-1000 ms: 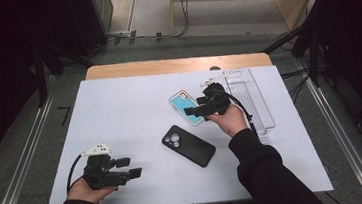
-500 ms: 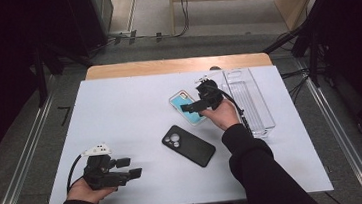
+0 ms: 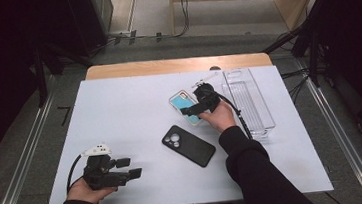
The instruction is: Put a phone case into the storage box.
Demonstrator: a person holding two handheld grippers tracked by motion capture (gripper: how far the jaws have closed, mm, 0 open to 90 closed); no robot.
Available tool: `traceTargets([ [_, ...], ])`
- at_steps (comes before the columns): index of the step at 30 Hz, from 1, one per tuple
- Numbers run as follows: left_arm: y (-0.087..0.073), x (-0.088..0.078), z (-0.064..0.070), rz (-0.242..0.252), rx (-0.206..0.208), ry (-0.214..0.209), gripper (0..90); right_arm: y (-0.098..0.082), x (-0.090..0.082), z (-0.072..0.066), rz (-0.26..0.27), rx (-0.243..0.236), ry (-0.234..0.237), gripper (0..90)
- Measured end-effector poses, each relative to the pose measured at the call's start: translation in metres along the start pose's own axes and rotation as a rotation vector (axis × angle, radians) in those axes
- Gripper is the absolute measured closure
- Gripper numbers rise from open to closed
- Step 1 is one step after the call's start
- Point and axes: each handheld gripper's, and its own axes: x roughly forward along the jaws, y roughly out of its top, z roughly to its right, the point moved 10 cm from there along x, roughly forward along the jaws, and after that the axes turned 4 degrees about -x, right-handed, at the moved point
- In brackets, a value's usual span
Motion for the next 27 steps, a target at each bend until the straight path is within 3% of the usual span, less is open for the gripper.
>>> traceTargets([
  [8, 0.0, 0.0, 0.0, 0.001, -0.001, -0.003, 29.9, -0.007, 0.01, 0.002, -0.031, -0.007, -0.013, 5.8],
  [12, 0.0, 0.0, -0.001, -0.001, 0.0, 0.004, 29.9, -0.011, 0.016, 0.003, -0.05, -0.024, -0.048, 5.8],
  [17, 0.0, 0.0, 0.0, 0.0, -0.002, 0.003, 29.9, -0.01, 0.018, 0.003, -0.032, -0.024, -0.072, 5.8],
  [21, 0.0, 0.0, 0.0, 0.0, -0.002, 0.003, 29.9, -0.013, 0.02, 0.001, -0.022, -0.059, -0.124, 6.1],
  [24, 0.0, 0.0, 0.0, 0.0, -0.003, 0.003, 29.9, -0.015, 0.021, 0.002, 0.012, -0.096, -0.176, 11.4],
  [27, 0.0, 0.0, -0.001, 0.0, -0.003, 0.004, 29.8, -0.016, 0.02, 0.003, 0.049, -0.09, -0.174, 13.1],
])
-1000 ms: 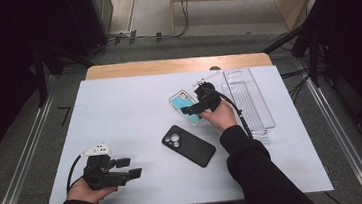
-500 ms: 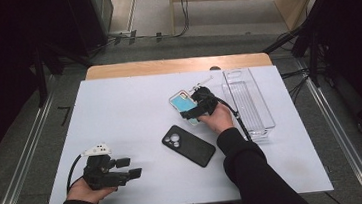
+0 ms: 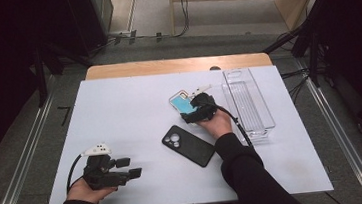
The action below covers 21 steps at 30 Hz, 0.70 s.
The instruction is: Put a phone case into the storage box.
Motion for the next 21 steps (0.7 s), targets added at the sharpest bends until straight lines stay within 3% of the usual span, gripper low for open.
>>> traceTargets([
  [10, 0.001, 0.0, 0.0, 0.001, -0.016, -0.005, 29.9, 0.001, -0.002, 0.001, -0.012, 0.006, 0.01, 15.1],
  [14, 0.001, 0.001, 0.001, -0.004, -0.014, -0.005, 29.9, 0.002, -0.004, 0.002, -0.011, 0.063, 0.044, 15.2],
  [21, 0.001, 0.0, 0.0, -0.001, -0.021, -0.003, 29.9, 0.011, -0.02, 0.003, -0.004, 0.086, 0.066, 15.2],
])
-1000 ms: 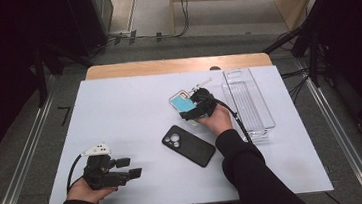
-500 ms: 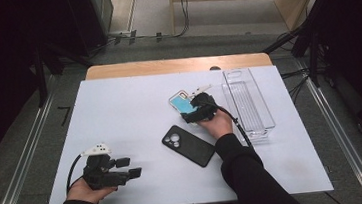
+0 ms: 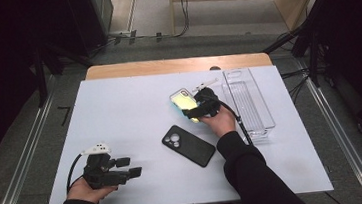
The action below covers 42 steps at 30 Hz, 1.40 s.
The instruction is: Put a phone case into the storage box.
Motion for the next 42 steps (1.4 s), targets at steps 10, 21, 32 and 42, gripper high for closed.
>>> traceTargets([
  [10, 0.001, 0.0, 0.0, 0.003, -0.005, 0.004, 29.9, 0.013, -0.037, -0.017, 0.011, 0.005, 0.057, 15.2],
  [21, 0.004, 0.002, 0.005, 0.006, -0.008, 0.003, 29.7, 0.009, -0.07, -0.038, 0.025, 0.003, 0.146, 15.2],
  [32, 0.012, 0.003, 0.01, 0.009, -0.085, -0.034, 29.2, -0.014, -0.093, -0.05, 0.036, 0.006, 0.195, 15.1],
  [42, 0.028, 0.0, 0.025, 0.036, -0.08, -0.027, 29.2, -0.033, -0.103, -0.064, 0.053, 0.027, 0.228, 15.1],
])
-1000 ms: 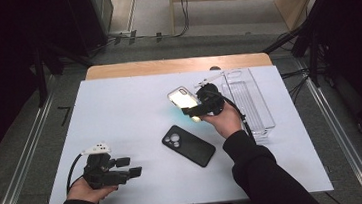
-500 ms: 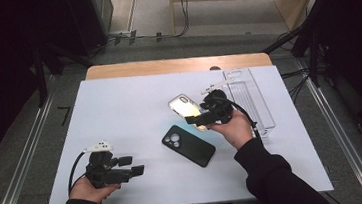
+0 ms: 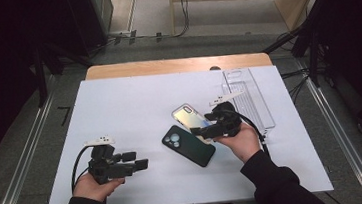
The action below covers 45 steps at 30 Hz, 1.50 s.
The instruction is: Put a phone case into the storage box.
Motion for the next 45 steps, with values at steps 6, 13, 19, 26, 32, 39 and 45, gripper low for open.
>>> traceTargets([
  [6, 0.01, 0.002, 0.007, -0.001, 0.005, 0.01, 29.1, -0.006, 0.001, -0.007, 0.016, 0.033, 0.014, 15.1],
  [13, 0.026, 0.01, 0.012, -0.004, -0.009, 0.014, 26.8, -0.012, 0.003, -0.014, 0.03, 0.056, 0.016, 15.1],
  [19, 0.038, 0.015, 0.013, 0.014, -0.019, 0.03, 26.7, -0.014, 0.008, -0.019, 0.054, 0.069, 0.003, 15.1],
  [26, 0.048, 0.022, 0.013, 0.022, -0.047, 0.039, 25.0, -0.01, 0.01, -0.026, 0.09, 0.104, 0.005, 15.1],
  [32, 0.058, 0.03, 0.012, 0.015, -0.068, 0.045, 25.1, -0.013, 0.016, -0.027, 0.092, 0.124, -0.012, 15.1],
  [39, 0.07, 0.038, 0.009, 0.009, -0.091, 0.071, 25.1, -0.012, 0.019, -0.03, 0.121, 0.159, -0.02, 15.1],
  [45, 0.082, 0.049, 0.01, 0.004, -0.094, 0.093, 25.6, -0.011, 0.021, -0.031, 0.143, 0.177, -0.028, 15.1],
])
